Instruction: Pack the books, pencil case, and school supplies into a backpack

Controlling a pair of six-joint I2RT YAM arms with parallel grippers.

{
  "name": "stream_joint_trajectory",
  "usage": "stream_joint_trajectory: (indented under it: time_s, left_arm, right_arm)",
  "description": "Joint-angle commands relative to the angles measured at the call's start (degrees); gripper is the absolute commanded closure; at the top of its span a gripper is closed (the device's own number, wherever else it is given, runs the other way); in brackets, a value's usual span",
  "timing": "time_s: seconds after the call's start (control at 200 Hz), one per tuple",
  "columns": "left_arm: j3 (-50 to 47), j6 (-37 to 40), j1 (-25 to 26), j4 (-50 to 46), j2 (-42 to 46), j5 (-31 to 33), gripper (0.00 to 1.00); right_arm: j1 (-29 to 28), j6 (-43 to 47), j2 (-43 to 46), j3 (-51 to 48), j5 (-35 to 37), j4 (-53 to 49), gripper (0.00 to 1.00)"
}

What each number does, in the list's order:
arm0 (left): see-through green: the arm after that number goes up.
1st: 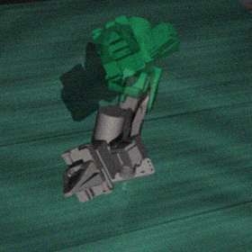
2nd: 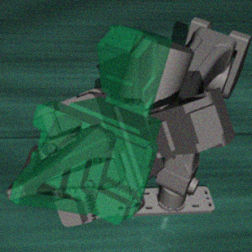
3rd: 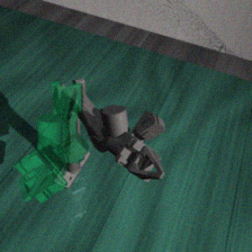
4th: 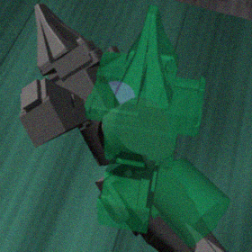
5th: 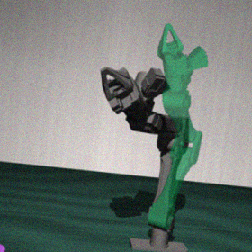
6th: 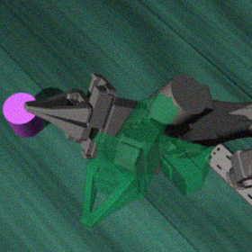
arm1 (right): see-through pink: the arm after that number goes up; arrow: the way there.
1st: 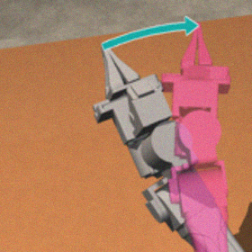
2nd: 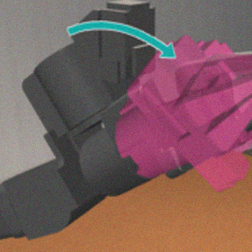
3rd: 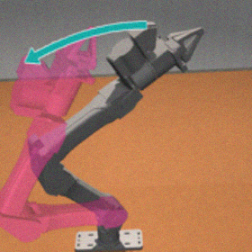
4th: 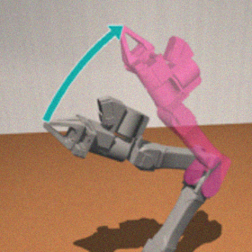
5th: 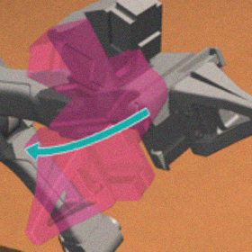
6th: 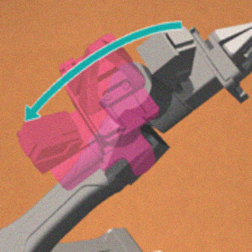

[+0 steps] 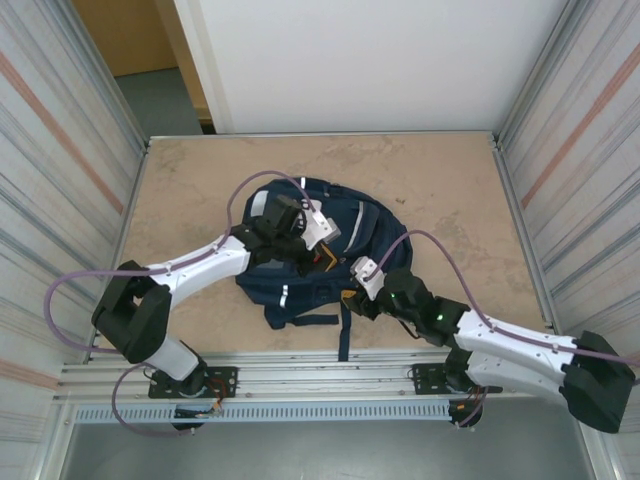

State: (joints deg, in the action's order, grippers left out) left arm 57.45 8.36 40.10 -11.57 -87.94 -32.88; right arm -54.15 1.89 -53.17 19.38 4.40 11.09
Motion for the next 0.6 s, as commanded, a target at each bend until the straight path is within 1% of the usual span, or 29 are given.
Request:
stream_joint_trajectory:
  time_s: [0.0,0.055,0.1,0.231,0.311,0.381,0.456,0.596]
  left_arm:
    - [-0.6,-6.4,1.0,4.0,2.1,-4.1,1.0]
    - [-0.9,-7.7,1.3,5.0,1.5,-4.4,1.0]
    - [-0.7,-8.3,1.6,5.1,0.9,-4.6,1.0]
    - [0.1,-8.6,2.6,5.4,-0.2,-4.4,1.0]
    - [0.3,-9.3,2.9,5.8,-0.4,-4.5,1.0]
    - [0.1,-10.4,3.0,6.5,-0.4,-4.8,1.0]
    - [-0.4,-11.1,3.3,7.3,0.1,-5.1,1.0]
    - [-1.7,-13.4,3.4,10.1,1.1,-5.3,1.0]
  right_arm:
    - [-0.7,11.1,-1.6,-2.1,5.8,16.7,0.58]
    - [-0.6,13.0,-2.0,-3.2,6.5,19.0,0.61]
    - [-0.3,14.1,-1.8,-3.7,5.6,19.1,0.62]
    - [0.7,13.6,-2.2,-5.6,6.3,24.4,0.64]
    - [1.3,14.0,-2.3,-5.5,7.4,24.4,0.64]
    - [2.1,12.9,-2.8,-6.2,9.6,26.1,0.66]
    - [3.0,12.5,-2.9,-6.5,9.7,26.2,0.68]
    - [2.4,12.0,-4.0,-6.5,9.9,26.2,0.7]
